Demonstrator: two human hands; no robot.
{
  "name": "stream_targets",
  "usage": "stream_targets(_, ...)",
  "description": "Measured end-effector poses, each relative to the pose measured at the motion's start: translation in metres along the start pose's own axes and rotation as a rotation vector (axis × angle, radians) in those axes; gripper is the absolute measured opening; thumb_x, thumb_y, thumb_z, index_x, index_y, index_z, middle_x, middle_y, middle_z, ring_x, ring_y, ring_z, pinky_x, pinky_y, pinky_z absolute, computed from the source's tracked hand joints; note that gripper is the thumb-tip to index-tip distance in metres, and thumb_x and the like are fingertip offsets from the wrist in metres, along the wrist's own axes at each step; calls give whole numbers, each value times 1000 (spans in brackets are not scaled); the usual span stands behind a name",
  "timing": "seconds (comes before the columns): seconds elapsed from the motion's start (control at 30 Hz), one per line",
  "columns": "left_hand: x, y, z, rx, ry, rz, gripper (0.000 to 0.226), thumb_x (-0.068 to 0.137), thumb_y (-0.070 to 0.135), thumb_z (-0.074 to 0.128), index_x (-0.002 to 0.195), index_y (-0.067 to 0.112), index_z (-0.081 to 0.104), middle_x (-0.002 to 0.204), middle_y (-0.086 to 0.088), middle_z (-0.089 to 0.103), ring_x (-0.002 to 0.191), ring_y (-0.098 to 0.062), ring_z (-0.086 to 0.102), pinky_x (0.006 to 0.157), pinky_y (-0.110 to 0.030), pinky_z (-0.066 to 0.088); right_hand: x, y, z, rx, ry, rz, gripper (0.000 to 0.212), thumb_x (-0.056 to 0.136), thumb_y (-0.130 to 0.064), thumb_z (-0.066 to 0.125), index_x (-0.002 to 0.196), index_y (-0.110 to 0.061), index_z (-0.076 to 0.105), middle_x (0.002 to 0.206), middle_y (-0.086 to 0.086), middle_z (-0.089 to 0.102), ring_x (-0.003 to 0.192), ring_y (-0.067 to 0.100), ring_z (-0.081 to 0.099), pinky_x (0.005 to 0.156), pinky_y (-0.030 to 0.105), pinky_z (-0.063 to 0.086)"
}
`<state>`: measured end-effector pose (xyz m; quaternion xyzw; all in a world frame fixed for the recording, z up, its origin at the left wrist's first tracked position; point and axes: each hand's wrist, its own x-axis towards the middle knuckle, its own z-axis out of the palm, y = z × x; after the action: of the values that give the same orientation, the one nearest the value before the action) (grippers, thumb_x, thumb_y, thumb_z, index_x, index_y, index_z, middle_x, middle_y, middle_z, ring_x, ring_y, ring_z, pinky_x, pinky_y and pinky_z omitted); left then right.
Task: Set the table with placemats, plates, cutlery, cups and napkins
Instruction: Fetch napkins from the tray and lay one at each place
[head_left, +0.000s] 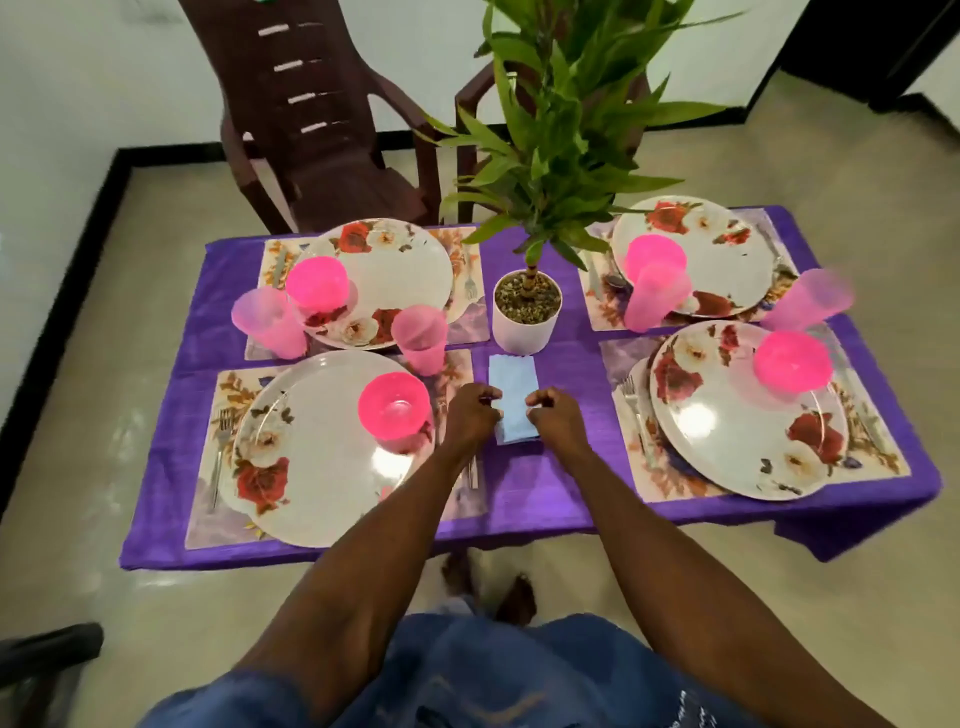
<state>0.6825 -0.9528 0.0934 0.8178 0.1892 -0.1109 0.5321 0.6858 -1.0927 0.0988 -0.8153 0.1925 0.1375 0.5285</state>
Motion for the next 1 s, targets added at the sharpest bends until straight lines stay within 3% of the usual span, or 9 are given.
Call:
stream_targets(0.17,8,-2,11,162,-41,62,40,68,-14,66,107,-6,67,110,-22,64,98,-37,60,82,-31,43,17,8,1,-93,-30,-5,25,78,8,59,96,-7,67,98,6,66,86,19,57,62,25,39)
stream_targets(0.23,7,1,13,212,-55,81,41,70,-7,65,111,-8,64,113,-25,62,103,-39,59,87,-33,42,20,11,2,-147,-43,-27,27,79,6,59,102,-7,67,104,6,65,89,20,58,61,22,39)
stream_targets(0.33,-2,4,14,319,-69,162,53,67,12,52,113,-11,63,119,-26,60,107,-38,56,90,-32,39,27,18,5,-247,-61,-95,32,77,3,62,108,-6,68,114,11,65,100,27,61,73,20,40)
stream_targets(0.43,-9,-1,13,419,-87,233,40,81,9,58,116,-10,62,126,-25,55,110,-39,51,94,-32,39,30,20,6,-303,-71,-138,39,75,0,67,114,-4,68,118,16,59,102,31,62,77,23,45)
stream_targets(0.57,-7,-4,11,461,-98,297,30,85,3,59,114,-8,61,123,-21,54,106,-35,52,92,-35,43,32,27,0,-479,-86,-252,47,84,-5,63,130,-9,61,126,18,47,108,34,56,96,34,46)
stream_targets(0.67,-3,-4,10,542,-131,320,23,84,3,58,104,-6,63,112,-20,57,100,-34,54,85,-37,44,34,30,-4,-537,-103,-273,45,88,-9,64,133,-10,60,129,17,45,112,32,54,97,31,43)
stream_targets(0.77,-1,-9,9,598,-139,335,18,83,5,58,97,-4,64,106,-20,59,98,-36,55,88,-40,44,36,30,-7,-562,-132,-277,44,90,-12,65,133,-12,60,131,18,45,113,33,53,99,32,42)
stream_targets(1.0,-8,-10,9,572,-109,384,26,90,8,56,114,-2,59,121,-17,56,106,-32,52,94,-38,43,34,22,-12,-614,-187,-298,46,91,-16,64,136,-13,57,134,20,46,120,35,50,101,30,39)
